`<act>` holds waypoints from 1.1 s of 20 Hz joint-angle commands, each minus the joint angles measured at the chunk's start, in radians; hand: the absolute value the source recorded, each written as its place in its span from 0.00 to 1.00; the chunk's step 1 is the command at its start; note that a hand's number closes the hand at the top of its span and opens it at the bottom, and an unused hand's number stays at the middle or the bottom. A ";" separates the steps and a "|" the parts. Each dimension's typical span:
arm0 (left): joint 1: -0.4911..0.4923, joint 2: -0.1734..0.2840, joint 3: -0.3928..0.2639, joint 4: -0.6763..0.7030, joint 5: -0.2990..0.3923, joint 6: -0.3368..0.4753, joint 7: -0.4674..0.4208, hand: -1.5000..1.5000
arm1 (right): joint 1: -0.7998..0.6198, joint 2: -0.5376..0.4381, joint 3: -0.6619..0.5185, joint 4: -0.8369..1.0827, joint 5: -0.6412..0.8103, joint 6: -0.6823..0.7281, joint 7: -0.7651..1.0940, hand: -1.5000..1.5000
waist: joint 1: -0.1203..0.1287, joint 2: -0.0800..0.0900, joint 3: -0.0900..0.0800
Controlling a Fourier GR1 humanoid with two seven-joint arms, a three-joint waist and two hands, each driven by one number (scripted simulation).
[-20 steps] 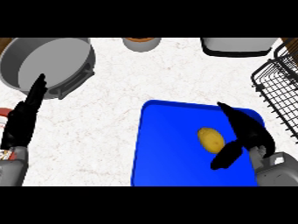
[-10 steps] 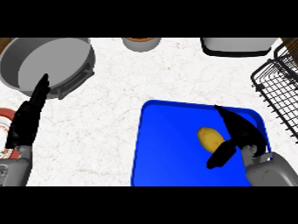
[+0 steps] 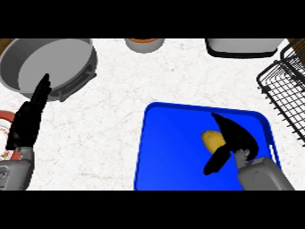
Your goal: Pick the lemon from the tray and place it in the tiered basket
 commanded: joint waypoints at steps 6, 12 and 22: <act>0.003 -0.023 0.011 0.057 -0.027 0.001 -0.067 0.50 | -0.030 0.036 0.000 0.118 -0.044 0.151 -0.084 1.00 | 0.003 0.002 0.000; -0.005 -0.035 0.023 0.070 -0.027 -0.019 -0.052 0.50 | -0.016 -0.008 0.018 0.084 0.090 0.147 -0.178 1.00 | -0.002 0.000 0.000; 0.054 -0.038 0.015 -0.090 -0.026 -0.036 0.034 0.50 | 0.021 0.107 -0.103 -0.131 0.050 0.018 -0.049 1.00 | -0.002 -0.003 0.000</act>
